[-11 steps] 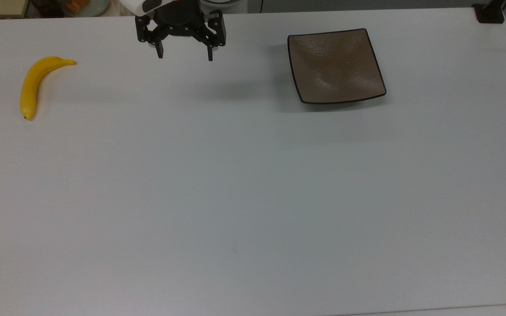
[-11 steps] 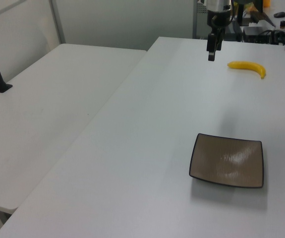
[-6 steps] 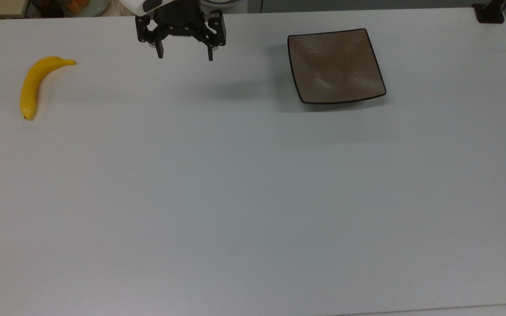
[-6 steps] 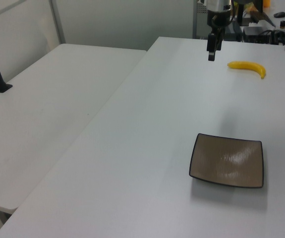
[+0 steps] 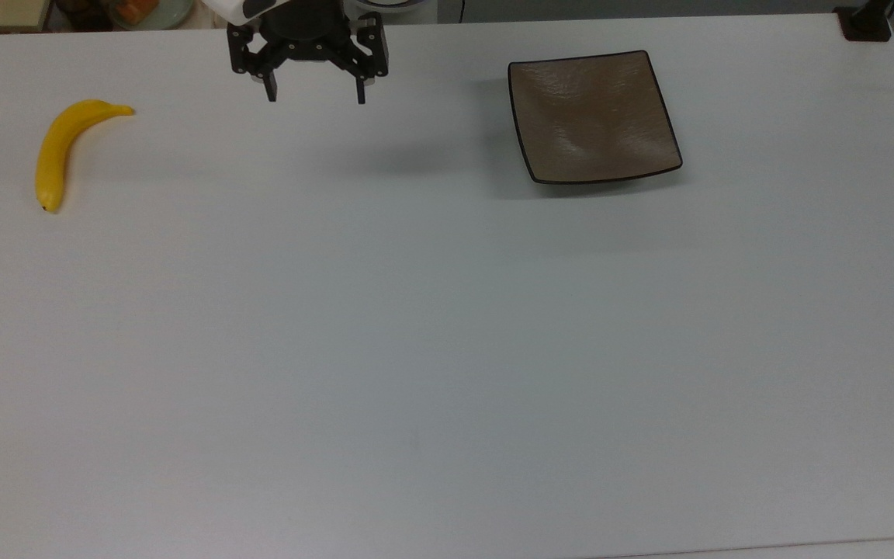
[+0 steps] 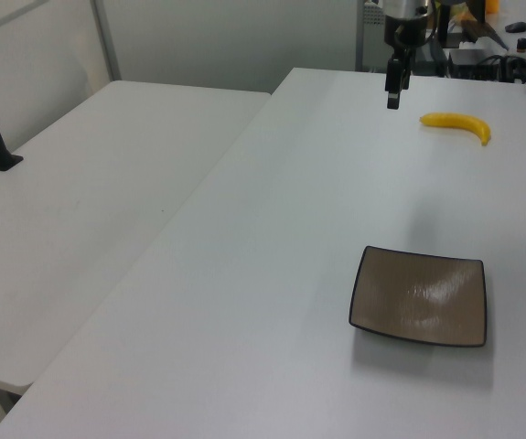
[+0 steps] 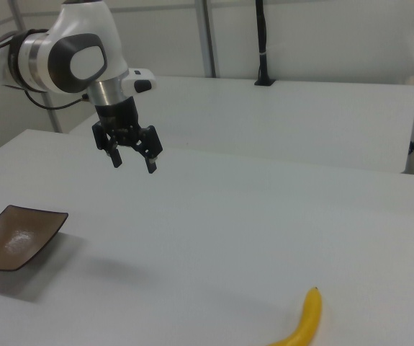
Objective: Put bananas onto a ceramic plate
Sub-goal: 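Move the open gripper over to the yellow banana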
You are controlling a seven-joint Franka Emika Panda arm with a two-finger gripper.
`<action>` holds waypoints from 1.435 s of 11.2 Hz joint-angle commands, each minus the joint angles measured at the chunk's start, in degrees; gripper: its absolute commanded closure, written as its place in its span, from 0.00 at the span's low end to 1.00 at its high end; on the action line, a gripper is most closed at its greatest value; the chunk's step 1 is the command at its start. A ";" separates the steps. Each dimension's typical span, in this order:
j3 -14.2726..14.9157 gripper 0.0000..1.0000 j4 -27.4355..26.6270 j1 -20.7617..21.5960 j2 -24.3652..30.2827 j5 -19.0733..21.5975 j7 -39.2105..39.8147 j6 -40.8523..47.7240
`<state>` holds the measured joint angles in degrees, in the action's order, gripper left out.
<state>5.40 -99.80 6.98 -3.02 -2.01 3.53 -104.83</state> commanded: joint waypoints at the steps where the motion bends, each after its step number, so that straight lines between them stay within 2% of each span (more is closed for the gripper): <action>1: 1.71 0.00 -1.54 0.14 1.79 -3.43 2.89 -1.08; 3: 2.15 0.00 -1.72 -1.44 1.44 -5.97 6.56 -1.87; 7: 8.29 0.00 -2.16 -3.20 0.65 -7.13 12.54 -6.08; 10: 11.73 0.00 -3.82 -4.69 0.30 -7.13 16.16 -10.90; 13: 12.35 0.00 -5.32 -7.76 -2.07 -7.13 16.60 -15.14; 16: 12.35 0.00 -5.32 -13.12 -4.80 -7.13 19.14 -16.37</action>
<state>17.48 -104.42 -3.10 -6.76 -8.44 19.93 -119.28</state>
